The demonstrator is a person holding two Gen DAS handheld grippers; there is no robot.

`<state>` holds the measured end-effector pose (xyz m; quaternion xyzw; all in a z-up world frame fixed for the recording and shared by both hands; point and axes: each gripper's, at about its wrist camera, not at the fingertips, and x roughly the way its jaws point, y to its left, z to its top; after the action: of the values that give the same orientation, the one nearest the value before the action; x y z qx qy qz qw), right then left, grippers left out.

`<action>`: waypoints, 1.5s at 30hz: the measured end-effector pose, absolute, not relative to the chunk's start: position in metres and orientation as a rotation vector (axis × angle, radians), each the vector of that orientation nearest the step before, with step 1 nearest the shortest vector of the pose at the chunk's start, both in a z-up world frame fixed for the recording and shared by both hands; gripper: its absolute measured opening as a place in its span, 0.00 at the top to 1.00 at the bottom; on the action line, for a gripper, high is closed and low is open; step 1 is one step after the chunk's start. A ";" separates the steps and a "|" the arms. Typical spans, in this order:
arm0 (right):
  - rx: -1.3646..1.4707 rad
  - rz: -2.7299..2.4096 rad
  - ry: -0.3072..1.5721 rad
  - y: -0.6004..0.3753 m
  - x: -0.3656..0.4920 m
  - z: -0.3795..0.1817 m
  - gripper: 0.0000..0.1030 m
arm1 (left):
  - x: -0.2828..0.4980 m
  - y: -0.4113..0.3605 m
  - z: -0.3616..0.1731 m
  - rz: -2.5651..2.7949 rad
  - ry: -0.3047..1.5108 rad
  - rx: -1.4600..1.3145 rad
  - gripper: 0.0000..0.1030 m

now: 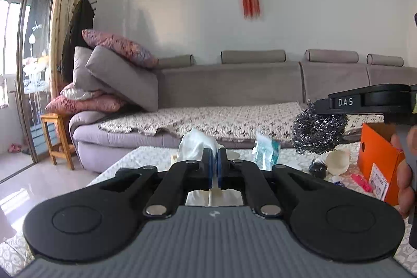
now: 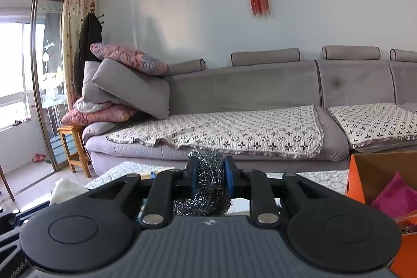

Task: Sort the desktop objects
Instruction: 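Carry the white towel and steel wool over the orange box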

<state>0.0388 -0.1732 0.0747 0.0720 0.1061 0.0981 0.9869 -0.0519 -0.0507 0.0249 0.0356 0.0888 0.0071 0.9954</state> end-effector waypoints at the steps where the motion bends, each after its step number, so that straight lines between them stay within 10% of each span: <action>1: 0.148 0.196 0.207 -0.175 0.038 0.076 0.82 | -0.051 -0.049 0.026 0.009 0.174 0.067 0.94; 45: 0.256 -0.203 0.048 -0.362 -0.018 0.090 0.82 | -0.038 -0.158 0.065 -0.338 0.097 0.006 0.93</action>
<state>-0.0181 -0.3618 0.0899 0.1274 0.0240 -0.1012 0.9864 -0.0379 -0.1579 0.0652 0.0029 0.0482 -0.1683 0.9845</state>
